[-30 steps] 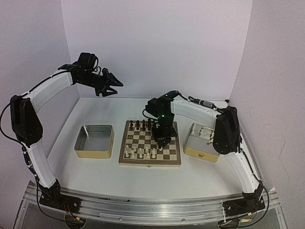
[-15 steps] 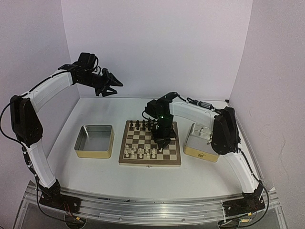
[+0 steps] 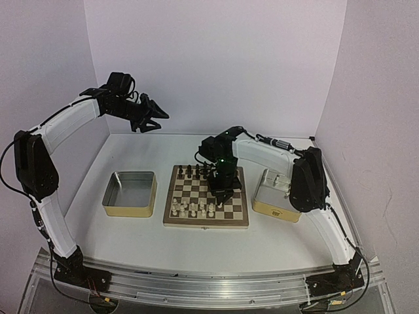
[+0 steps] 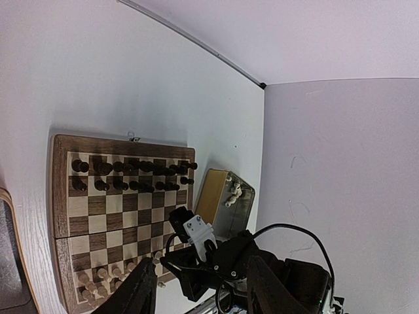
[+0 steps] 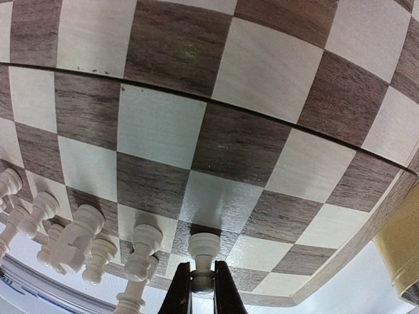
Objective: Set up the chess pieces on the board
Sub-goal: Place the chess piece on the chessboard.
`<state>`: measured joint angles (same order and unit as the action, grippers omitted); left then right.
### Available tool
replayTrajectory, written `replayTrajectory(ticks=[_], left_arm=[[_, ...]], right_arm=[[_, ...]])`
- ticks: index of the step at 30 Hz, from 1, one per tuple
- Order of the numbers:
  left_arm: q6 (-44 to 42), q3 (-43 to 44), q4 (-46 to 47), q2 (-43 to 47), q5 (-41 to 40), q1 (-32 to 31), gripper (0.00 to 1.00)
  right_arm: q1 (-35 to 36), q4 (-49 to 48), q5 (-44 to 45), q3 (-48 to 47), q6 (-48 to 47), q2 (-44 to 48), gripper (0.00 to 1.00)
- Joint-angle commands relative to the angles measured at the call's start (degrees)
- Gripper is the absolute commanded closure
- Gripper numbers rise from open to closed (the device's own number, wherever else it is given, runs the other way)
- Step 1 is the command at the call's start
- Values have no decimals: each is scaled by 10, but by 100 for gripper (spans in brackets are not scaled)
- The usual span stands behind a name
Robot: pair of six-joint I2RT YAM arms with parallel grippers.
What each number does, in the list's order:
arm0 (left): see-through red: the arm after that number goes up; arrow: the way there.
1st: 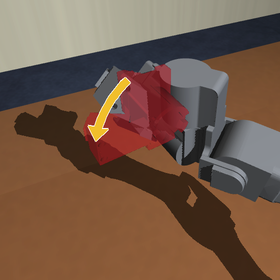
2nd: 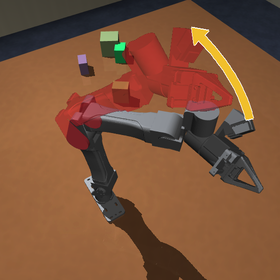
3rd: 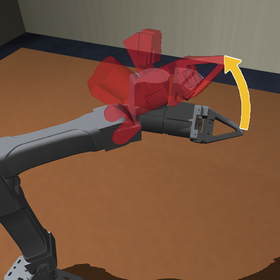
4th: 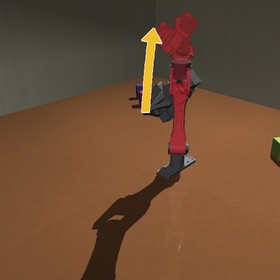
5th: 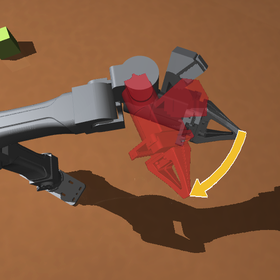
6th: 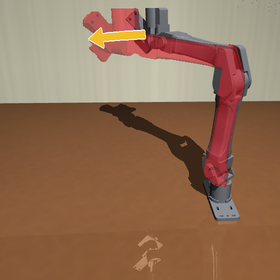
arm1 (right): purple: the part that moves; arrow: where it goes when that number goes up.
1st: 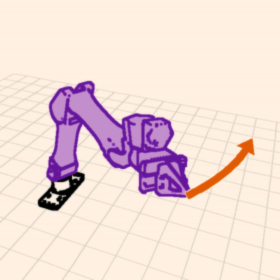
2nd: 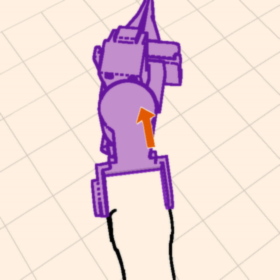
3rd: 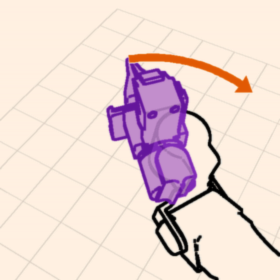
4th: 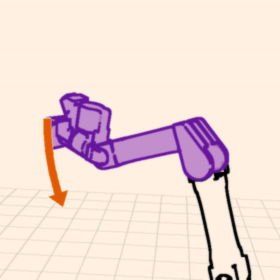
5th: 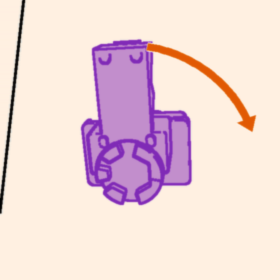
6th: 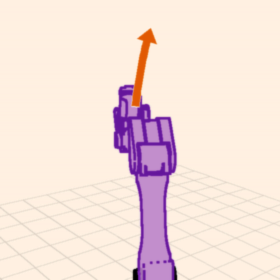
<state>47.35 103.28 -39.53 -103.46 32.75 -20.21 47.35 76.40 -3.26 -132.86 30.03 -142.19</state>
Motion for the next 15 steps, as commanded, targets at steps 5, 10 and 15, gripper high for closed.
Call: replayTrajectory(ticks=[5, 10, 15], left_arm=[[-6, -14, 15, 29, -5, 0, 54], [-6, -17, 19, 29, -5, 0, 54], [-5, -17, 20, 27, -4, 0, 54]], right_arm=[[4, 111, 12, -4, 5, 17, 100], [5, 112, 10, 0, 6, 23, 100], [4, 116, 7, 2, 5, 26, 100]])
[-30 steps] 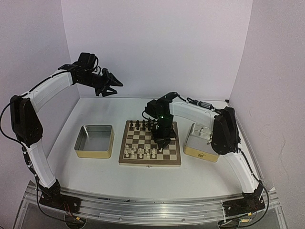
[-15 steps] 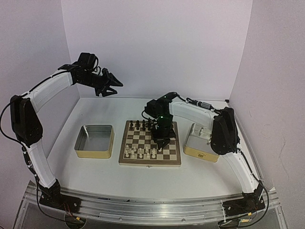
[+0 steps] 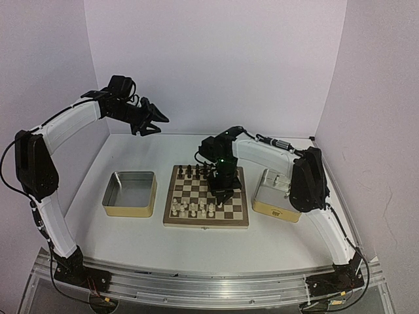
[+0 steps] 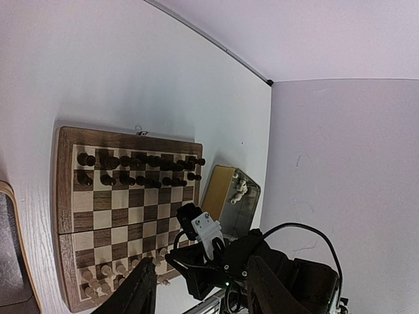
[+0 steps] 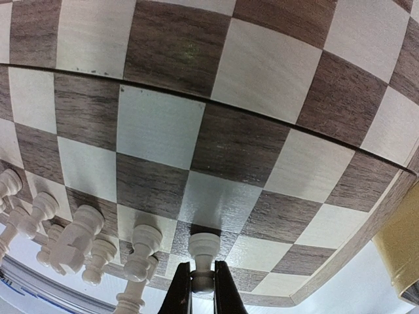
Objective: Set up the chess pieces on the board
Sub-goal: Place the chess piece on the chessboard.
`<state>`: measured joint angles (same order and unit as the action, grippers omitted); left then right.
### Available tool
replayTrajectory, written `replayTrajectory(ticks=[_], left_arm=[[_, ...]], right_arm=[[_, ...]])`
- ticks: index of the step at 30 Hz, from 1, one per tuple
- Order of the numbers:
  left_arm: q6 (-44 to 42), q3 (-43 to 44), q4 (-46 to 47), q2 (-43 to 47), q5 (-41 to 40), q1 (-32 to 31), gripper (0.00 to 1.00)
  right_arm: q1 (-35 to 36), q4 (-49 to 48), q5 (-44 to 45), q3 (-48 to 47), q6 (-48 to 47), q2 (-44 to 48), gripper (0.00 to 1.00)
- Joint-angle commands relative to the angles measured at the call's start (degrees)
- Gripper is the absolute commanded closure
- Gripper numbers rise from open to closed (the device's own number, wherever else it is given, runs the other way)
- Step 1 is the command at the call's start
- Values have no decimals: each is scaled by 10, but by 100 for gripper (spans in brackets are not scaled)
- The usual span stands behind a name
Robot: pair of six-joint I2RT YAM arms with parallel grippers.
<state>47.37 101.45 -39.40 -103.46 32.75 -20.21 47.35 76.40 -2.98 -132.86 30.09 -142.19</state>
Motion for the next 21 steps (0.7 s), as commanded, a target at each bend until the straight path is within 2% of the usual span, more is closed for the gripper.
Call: replayTrajectory(ticks=[1, 21], left_arm=[[-5, 1, 19, 27, -4, -1, 54], [4, 6, 35, 7, 9, 0, 54]], right_arm=[[4, 116, 4, 3, 5, 28, 100], [5, 120, -3, 18, 0, 55, 100]])
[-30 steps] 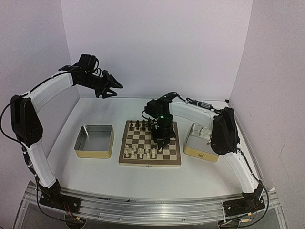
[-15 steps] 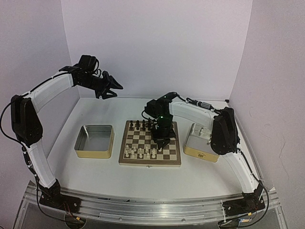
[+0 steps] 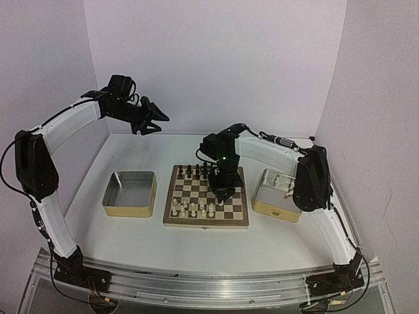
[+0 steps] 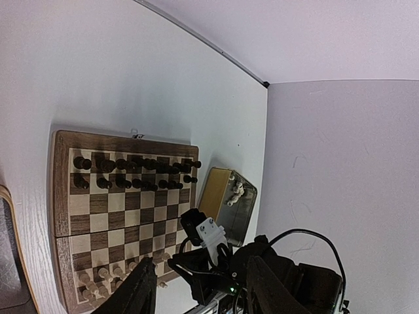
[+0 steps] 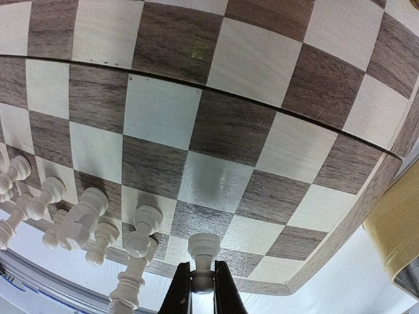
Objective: Set up the chess pieces on the board
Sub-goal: Place the chess piece on the chessboard.
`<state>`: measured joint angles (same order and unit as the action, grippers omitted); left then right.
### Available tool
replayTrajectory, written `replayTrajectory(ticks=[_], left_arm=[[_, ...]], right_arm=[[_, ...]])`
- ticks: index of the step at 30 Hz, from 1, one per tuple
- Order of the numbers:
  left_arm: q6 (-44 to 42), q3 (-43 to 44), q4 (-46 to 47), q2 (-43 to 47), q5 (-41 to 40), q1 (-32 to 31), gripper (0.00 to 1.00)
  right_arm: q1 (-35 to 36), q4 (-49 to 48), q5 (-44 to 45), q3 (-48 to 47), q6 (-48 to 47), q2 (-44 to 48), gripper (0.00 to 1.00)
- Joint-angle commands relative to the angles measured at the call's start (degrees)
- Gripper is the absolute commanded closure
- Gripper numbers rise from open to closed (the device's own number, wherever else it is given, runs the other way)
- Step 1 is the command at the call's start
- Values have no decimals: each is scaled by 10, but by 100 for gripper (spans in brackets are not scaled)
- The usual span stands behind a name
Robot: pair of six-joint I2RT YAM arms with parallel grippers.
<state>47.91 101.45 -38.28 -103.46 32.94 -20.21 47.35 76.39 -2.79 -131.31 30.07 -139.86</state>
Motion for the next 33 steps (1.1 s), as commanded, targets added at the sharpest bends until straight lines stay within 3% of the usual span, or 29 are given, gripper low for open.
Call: replayTrajectory(ticks=[1, 33], left_arm=[[-2, 6, 24, 7, 7, 0, 54], [-3, 12, 22, 4, -1, -1, 54]], right_arm=[[5, 121, -7, 3, 0, 31, 100], [7, 117, -19, -1, -14, -17, 100]])
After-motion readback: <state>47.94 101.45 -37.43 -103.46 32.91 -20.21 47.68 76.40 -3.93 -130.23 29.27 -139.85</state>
